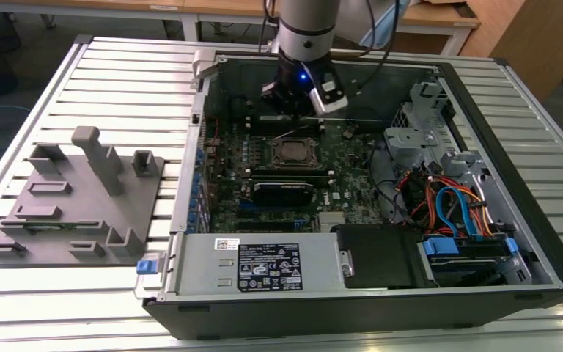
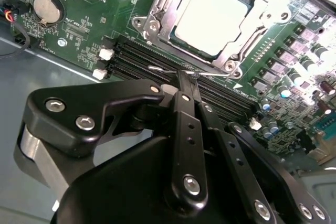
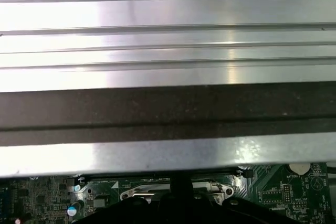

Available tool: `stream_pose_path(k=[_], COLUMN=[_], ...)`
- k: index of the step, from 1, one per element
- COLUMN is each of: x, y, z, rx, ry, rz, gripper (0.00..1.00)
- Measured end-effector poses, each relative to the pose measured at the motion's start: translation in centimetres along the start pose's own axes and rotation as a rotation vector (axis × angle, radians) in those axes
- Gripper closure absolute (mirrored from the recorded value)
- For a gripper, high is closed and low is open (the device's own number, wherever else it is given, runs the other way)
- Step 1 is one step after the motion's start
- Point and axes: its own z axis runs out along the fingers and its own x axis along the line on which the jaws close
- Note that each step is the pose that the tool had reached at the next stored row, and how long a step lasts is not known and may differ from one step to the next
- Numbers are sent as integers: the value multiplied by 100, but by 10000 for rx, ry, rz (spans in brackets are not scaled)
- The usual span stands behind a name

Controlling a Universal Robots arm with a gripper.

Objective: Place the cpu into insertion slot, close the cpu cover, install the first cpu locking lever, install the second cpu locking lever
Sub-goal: 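Install the first cpu locking lever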

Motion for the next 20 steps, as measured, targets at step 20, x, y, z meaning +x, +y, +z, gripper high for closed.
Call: stream_pose_path(k=[20], x=[-142], y=[7], z=[68], rx=[1], ry=[5], rz=[1], gripper=[89])
